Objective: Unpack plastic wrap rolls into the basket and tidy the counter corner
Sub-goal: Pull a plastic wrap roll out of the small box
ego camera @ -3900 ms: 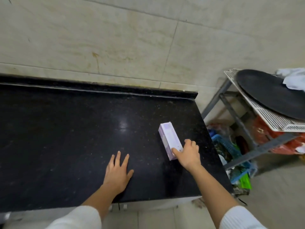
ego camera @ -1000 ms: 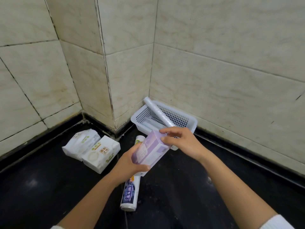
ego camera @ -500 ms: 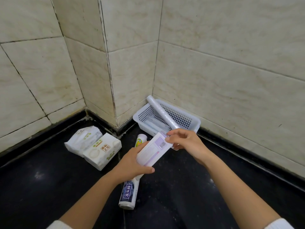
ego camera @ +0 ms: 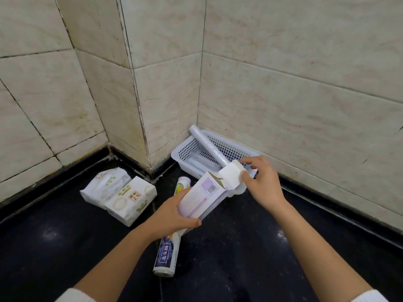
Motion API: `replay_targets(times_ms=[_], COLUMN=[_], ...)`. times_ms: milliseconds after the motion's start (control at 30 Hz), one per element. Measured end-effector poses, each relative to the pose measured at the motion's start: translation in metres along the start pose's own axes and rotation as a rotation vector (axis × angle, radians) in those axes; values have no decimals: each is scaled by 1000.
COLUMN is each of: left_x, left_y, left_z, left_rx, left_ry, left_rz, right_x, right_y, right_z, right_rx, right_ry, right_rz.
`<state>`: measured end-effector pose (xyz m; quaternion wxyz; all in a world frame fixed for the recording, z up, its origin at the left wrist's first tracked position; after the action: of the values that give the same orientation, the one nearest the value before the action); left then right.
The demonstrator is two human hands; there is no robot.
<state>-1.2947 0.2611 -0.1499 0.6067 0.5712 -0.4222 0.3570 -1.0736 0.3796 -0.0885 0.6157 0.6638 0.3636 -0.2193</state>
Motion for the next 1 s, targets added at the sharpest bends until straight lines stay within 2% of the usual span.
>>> replay_targets(times_ms=[67, 200, 267, 367, 467, 600, 767, 1000], left_x=[4, 10, 10, 9, 5, 0, 0, -1], left_y=[0, -3, -5, -6, -2, 0, -2, 2], left_z=[1, 1, 0, 0, 2, 2, 0, -1], left_rx=[19, 43, 57, 70, 90, 82, 80, 23], left_ry=[-12, -45, -66, -103, -72, -33, -49, -126], left_rz=[-19, -50, -49, -81, -75, -55, -33, -116], right_x=[-5, -15, -19, -23, -20, -21, -30, -32], right_y=[-3, -14, -18, -18, -10, -6, -2, 3], right_z=[6, 15, 18, 17, 13, 15, 16, 19], right_rx=[-102, -473, -567, -557, -480, -493, -444, -677], right_ry=[-13, -233, -303, -348, -300, -150, -95, -68], right_rz=[-33, -120, -203, -333, -467, -363, -367, -100])
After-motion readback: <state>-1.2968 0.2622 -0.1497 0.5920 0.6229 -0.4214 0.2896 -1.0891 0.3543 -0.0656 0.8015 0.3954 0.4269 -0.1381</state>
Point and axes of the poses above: each hand's wrist, its own z-axis away from the middle knuckle, its own y-axis out of the back of the hand, x = y × z, the point moved 3 cm from there along -z, towards the middle knuckle, and after that the axes turned 10 degrees about -y, right-handed, at the moved point
